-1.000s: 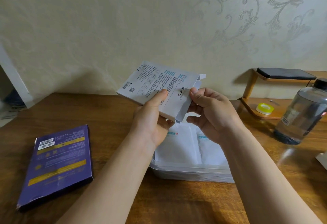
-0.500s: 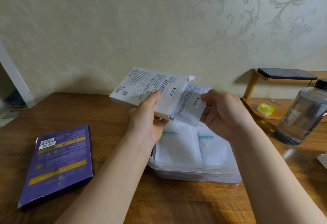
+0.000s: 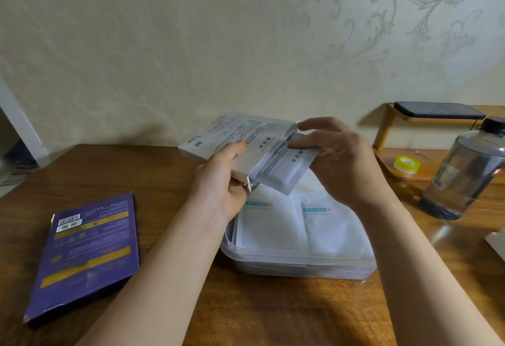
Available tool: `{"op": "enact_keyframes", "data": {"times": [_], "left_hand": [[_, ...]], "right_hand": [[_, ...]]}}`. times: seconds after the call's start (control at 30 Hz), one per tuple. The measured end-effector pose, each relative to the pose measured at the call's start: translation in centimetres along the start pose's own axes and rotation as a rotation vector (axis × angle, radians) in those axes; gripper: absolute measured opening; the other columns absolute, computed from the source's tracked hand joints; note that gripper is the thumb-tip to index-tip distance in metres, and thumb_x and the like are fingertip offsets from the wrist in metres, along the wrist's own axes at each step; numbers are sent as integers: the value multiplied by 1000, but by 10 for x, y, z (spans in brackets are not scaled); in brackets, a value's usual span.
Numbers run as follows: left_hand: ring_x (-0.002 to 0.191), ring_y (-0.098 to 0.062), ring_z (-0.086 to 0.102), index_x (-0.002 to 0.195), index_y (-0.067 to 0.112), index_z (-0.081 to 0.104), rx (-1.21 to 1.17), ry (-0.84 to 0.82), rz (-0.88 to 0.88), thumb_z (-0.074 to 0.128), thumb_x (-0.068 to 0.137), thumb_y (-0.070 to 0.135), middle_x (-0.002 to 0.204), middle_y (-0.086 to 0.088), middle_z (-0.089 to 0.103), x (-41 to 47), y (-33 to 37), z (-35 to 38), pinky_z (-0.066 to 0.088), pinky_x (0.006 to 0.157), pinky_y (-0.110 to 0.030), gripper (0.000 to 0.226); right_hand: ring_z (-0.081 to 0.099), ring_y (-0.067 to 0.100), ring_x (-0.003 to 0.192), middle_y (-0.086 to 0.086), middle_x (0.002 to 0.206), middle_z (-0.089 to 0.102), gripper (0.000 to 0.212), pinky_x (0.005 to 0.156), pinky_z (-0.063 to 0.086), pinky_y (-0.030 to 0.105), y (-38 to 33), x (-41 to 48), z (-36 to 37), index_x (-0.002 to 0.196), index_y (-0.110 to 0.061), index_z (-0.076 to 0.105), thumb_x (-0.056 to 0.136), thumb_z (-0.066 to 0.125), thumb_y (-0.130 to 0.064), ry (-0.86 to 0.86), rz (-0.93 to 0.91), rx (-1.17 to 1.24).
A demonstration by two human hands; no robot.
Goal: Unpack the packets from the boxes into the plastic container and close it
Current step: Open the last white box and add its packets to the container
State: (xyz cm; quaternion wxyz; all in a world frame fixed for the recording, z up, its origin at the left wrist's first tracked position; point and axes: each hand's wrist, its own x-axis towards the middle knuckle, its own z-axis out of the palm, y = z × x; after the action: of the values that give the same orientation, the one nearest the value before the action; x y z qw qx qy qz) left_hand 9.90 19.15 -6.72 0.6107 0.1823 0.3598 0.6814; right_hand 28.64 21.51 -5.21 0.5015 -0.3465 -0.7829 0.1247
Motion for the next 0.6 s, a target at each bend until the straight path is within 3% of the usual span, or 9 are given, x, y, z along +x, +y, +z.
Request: {"op": "enact_keyframes", "data": {"times": [0.07,0.2,0.37,0.43,0.53,0.6], "left_hand": [[99,-31,75,115,15,70,-4,-11,-26,69,92,8,106,-14,78,-3,0,2,62,79,-44,25],[84,-27,75,99,15,70,21,-1,-45,66,93,6,95,-12,79,-8,0,7,62,69,-38,12],[107,-28,73,120,13,68,9,31,-39,65,94,9,111,-11,78,-8,6,3,61,71,-37,26],[99,-25,74,121,11,67,-7,40,-32,64,96,9,108,-10,78,-7,9,1,62,64,-33,26],[92,-27,74,119,10,65,-24,53,32,63,95,6,104,-12,77,-5,11,-1,61,77,-34,24],[95,-27,76,125,11,65,-34,111,103,69,91,6,106,-10,78,-5,9,-1,60,87,-39,34]], "right_hand": [[64,-9,99,-1,109,71,17,88,50,11,-1,1,-2,93,-8,80,82,68,-13,12,-13,48],[70,4,101,-7,100,75,27,88,52,16,2,0,-7,90,-10,77,79,72,13,-16,39,230],[72,17,101,-2,98,78,22,82,56,27,4,0,-14,82,-10,75,78,70,12,0,118,600],[70,24,103,3,101,77,26,82,57,37,4,1,-21,75,-20,77,73,75,6,40,158,737],[69,31,94,8,89,75,18,88,56,49,3,4,-34,78,-15,72,68,82,-4,167,221,876],[68,31,88,11,87,70,17,80,57,48,4,4,-42,84,-10,59,81,73,-2,272,305,946]]}}
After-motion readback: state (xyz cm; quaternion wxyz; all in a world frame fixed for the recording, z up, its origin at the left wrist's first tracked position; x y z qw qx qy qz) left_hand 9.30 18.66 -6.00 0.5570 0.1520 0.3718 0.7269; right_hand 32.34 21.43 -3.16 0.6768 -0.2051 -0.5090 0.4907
